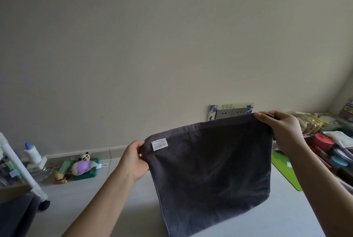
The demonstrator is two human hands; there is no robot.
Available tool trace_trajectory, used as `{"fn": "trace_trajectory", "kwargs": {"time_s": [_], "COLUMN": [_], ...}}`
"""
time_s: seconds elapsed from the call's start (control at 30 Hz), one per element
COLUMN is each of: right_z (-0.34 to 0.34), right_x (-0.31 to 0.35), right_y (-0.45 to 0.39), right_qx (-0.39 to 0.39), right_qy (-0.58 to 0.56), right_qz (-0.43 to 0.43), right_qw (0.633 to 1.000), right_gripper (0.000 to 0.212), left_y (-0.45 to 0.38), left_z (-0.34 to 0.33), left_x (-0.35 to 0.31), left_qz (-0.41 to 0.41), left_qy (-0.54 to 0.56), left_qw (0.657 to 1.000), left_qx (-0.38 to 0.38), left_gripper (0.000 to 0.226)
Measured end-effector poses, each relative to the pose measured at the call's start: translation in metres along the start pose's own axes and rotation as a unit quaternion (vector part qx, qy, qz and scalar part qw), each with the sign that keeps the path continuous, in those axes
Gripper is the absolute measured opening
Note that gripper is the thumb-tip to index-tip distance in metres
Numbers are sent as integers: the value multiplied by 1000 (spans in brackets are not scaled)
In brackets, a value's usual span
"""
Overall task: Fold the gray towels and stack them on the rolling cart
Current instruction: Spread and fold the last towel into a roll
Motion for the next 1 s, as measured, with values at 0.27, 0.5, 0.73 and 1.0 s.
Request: {"fn": "trace_trajectory", "kwargs": {"time_s": [0.27, 0.5, 0.73, 1.0], "right_z": [15, 18, 8, 7], "right_x": [8, 22, 29, 32], "right_y": [-3, -3, -2, -8], "right_qx": [-33, -61, -59, -50], "right_qy": [-16, -27, -30, -54], "right_qz": [-3, 7, 18, 19], "right_qw": [999, 998, 998, 997], "right_gripper": [8, 6, 6, 6], "left_y": [11, 12, 6, 16], "left_z": [-13, -15, -2, -17], "left_x": [-27, -37, -52, -20], "left_qz": [-47, -93, -168, -45], "left_qy": [-64, -294, -482, -407], "left_qw": [995, 946, 859, 896], "left_qx": [61, 98, 38, 174], "left_gripper": [15, 29, 22, 13]}}
Point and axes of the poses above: each hand's wrist, its own y-axis away from the middle knuckle, its own z-axis out of the back of the hand, x = y × z, the point moved 10 cm from there along -y, towards the middle knuckle, and after that the axes turned 2 degrees about -y, right-handed, at the moved point
